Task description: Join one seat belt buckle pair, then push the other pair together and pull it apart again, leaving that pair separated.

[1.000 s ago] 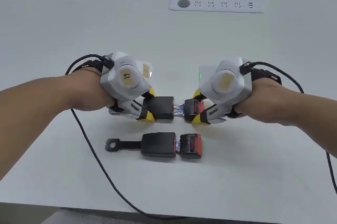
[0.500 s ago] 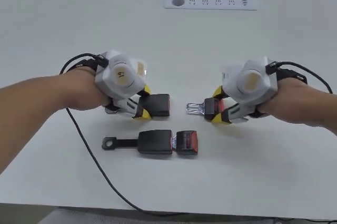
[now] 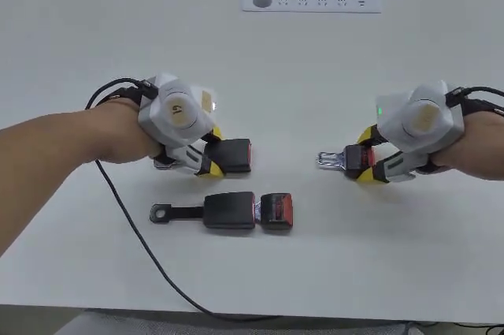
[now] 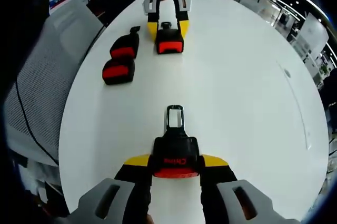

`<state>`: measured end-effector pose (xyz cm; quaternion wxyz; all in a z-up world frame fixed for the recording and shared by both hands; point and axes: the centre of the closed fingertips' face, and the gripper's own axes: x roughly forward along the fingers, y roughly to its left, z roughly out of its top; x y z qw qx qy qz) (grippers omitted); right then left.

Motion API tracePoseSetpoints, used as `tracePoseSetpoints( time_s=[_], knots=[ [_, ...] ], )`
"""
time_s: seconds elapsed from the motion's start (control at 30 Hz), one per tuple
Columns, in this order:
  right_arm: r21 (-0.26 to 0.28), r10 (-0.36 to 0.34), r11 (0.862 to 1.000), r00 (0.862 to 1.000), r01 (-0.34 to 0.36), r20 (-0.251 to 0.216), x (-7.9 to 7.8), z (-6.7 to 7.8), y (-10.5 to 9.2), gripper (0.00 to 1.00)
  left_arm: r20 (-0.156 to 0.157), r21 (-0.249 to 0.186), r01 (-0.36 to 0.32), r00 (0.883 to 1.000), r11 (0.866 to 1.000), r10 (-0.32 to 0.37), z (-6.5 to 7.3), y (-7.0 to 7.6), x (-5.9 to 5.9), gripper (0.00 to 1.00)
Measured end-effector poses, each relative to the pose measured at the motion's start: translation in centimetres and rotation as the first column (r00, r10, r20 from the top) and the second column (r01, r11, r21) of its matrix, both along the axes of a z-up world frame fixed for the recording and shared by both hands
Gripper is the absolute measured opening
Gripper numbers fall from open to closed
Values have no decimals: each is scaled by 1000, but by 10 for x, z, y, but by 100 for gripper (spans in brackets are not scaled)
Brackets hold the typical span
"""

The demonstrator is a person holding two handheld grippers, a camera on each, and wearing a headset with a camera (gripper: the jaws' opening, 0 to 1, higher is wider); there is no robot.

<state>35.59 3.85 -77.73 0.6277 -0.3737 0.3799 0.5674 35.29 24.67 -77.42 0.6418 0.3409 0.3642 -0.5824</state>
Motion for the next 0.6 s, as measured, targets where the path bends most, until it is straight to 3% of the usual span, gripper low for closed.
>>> tracePoseSetpoints(
  time_s=[0.07, 0.4, 0.6],
  knots=[
    [-4, -2, 1000, 1000, 2, -5, 3, -5, -6, 32, 1, 0, 0, 1000, 1000, 0, 1, 0, 0, 33],
    [-16, -5, 1000, 1000, 5, -27, -5, -1, -7, 33, -1, 8, -3, 1000, 1000, 3, 2, -1, -1, 33],
    [-33, -24, 999, 999, 23, -25, 0, -4, -9, 36, 21, 12, 9, 1000, 1000, -9, 1, -1, 0, 34]
  ],
)
